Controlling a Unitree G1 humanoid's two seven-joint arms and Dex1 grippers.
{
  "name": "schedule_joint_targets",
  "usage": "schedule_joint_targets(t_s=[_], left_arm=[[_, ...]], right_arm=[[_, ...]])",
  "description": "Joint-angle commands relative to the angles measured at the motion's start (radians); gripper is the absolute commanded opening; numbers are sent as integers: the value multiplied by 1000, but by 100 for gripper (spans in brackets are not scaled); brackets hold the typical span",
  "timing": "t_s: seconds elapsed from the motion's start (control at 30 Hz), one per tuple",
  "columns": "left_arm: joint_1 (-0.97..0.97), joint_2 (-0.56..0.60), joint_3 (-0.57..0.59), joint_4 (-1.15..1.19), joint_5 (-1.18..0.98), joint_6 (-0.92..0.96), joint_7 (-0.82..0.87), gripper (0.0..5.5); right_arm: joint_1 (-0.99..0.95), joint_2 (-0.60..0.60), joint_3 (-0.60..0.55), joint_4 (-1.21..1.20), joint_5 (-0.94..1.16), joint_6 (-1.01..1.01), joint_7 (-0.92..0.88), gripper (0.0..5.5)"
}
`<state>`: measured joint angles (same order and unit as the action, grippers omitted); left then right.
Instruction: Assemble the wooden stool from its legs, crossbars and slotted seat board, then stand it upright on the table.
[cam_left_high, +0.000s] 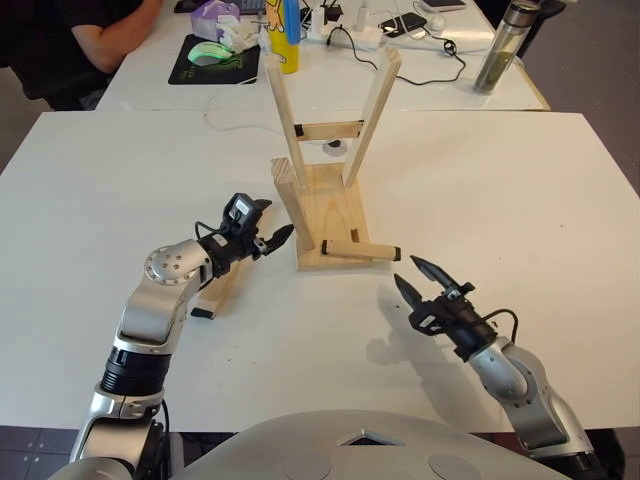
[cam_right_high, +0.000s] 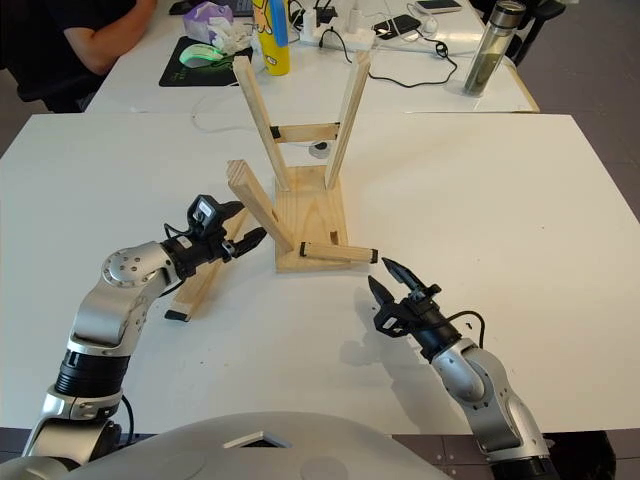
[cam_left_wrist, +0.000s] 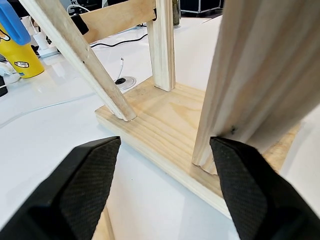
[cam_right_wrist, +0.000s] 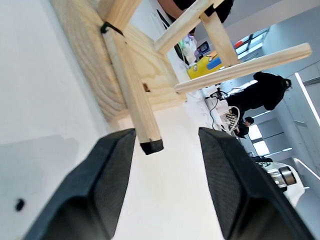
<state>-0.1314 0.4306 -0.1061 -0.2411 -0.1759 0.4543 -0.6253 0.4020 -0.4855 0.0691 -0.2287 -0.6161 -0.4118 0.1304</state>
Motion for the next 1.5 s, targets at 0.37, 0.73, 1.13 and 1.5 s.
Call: schedule_joint_targets(t_s=[0.37,0.73,1.13,1.5], left_arm=[[-61,44,-9,47,5,1,-53,335],[-96,41,-15,64,2,-2,-64,335],[-117,35,-21,88,4,-16,-69,335],[-127,37,-22,109,5,-29,-80,335]], right_arm=[[-87,63,82,48,-176,152,-88,232],[-123,62,128,81,-197,204,-93,232],[-185,50,167,153,-233,236,-122,232],[-213,52,195,156,-228,256,-130,215]])
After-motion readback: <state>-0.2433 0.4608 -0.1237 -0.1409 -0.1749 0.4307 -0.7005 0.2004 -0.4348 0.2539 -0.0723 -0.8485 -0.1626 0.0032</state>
